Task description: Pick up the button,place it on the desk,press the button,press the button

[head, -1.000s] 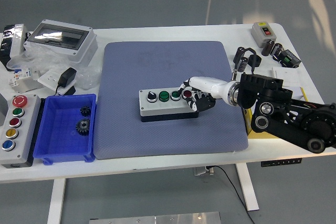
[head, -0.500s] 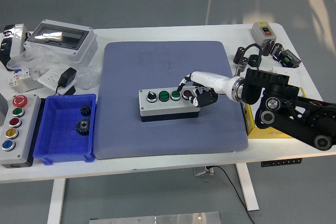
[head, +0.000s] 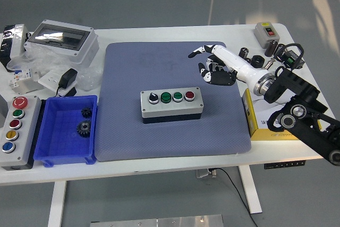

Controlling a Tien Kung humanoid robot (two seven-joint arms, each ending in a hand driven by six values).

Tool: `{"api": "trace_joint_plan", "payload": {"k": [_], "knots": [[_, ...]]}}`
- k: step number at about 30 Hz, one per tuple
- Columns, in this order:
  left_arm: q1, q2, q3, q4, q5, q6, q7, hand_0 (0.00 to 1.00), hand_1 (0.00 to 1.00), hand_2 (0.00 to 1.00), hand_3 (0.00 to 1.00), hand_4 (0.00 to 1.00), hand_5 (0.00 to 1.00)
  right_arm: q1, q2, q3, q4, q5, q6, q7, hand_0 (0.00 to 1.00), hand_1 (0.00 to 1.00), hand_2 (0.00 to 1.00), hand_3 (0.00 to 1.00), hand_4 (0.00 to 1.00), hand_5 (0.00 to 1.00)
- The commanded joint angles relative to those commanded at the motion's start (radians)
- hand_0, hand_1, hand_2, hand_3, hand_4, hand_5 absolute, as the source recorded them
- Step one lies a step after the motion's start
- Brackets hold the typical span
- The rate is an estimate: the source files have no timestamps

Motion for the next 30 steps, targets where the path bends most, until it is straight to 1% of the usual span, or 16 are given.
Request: {"api": "trace_joint_plan", "payload": {"k": [4,5,7,10,11,12,15,16,17,19,22,23,28,29,30], "knots": [[0.0,0.0,0.0,0.0,0.001,0.0,-0.002,0.609,0.583,0.545,0.603,0.597,0.277,-0.101,0.064,0.102,-0.017,0.014,-0.082,0.084,0.002,0.053,0.183,0.732,0.336,0.03],[-0.001,0.0,0.0,0.0,0.0,0.0,-0.002,0.609,0.582,0.545,0.603,0.598,0.278,-0.126,0.079,0.127,-0.022,0.026,-0.1,0.105,0.05,0.142,0.279,0.718,0.497,0.252],[-0.002,0.0,0.003,0.0,-0.001,0.0,-0.003,0.609,0.582,0.545,0.603,0.598,0.278,-0.173,0.113,0.175,-0.036,0.061,-0.136,0.148,0.05,0.142,0.279,0.718,0.497,0.252],[-0.002,0.0,0.01,0.0,-0.008,0.002,-0.001,0.609,0.582,0.545,0.603,0.598,0.278,-0.24,0.156,0.245,-0.058,0.123,-0.171,0.215,0.05,0.142,0.279,0.718,0.497,0.252],[-0.001,0.0,0.012,0.0,-0.009,0.003,0.0,0.609,0.584,0.544,0.604,0.599,0.279,-0.256,0.164,0.263,-0.063,0.141,-0.176,0.232,0.289,0.415,0.542,0.707,0.516,0.251],[0.0,0.0,0.015,0.0,-0.011,0.004,0.002,0.609,0.584,0.544,0.604,0.599,0.279,-0.28,0.175,0.289,-0.072,0.169,-0.181,0.258,0.289,0.415,0.542,0.707,0.516,0.251],[0.002,0.001,0.02,0.0,-0.016,0.007,0.005,0.609,0.584,0.544,0.604,0.599,0.279,-0.331,0.194,0.348,-0.094,0.246,-0.173,0.32,0.289,0.415,0.542,0.707,0.516,0.251],[0.002,0.001,0.021,0.0,-0.017,0.008,0.006,0.609,0.584,0.544,0.604,0.599,0.279,-0.342,0.199,0.364,-0.104,0.276,-0.164,0.34,0.289,0.415,0.542,0.707,0.516,0.251],[0.002,0.001,0.021,0.0,-0.017,0.008,0.006,0.609,0.583,0.545,0.604,0.6,0.279,-0.35,0.203,0.374,-0.113,0.301,-0.156,0.354,0.582,0.639,0.683,0.706,0.539,0.243],[0.001,0.001,0.022,0.0,-0.017,0.009,0.007,0.609,0.583,0.545,0.604,0.6,0.279,-0.361,0.21,0.386,-0.131,0.359,-0.136,0.376,0.582,0.639,0.683,0.706,0.539,0.243],[-0.001,0.001,0.023,0.0,-0.015,0.008,0.007,0.609,0.583,0.545,0.604,0.6,0.279,-0.367,0.217,0.389,-0.147,0.43,-0.112,0.391,0.582,0.639,0.683,0.706,0.539,0.243],[-0.001,0.001,0.023,0.0,-0.015,0.008,0.006,0.609,0.584,0.545,0.604,0.598,0.279,-0.367,0.219,0.388,-0.151,0.449,-0.106,0.392,0.704,0.702,0.736,0.717,0.704,0.487],[-0.001,0.004,0.026,0.0,-0.021,0.009,0.005,0.609,0.584,0.545,0.604,0.598,0.279,-0.366,0.22,0.38,-0.157,0.519,-0.08,0.397,0.704,0.702,0.736,0.717,0.704,0.487],[-0.001,0.004,0.027,0.0,-0.023,0.009,0.005,0.61,0.585,0.545,0.604,0.597,0.282,-0.366,0.22,0.38,-0.157,0.524,-0.077,0.397,0.754,0.73,0.762,0.754,0.797,0.72],[-0.001,0.004,0.028,0.0,-0.024,0.009,0.005,0.61,0.585,0.545,0.604,0.597,0.282,-0.366,0.22,0.38,-0.157,0.528,-0.073,0.398,0.754,0.73,0.762,0.754,0.797,0.72]]}}
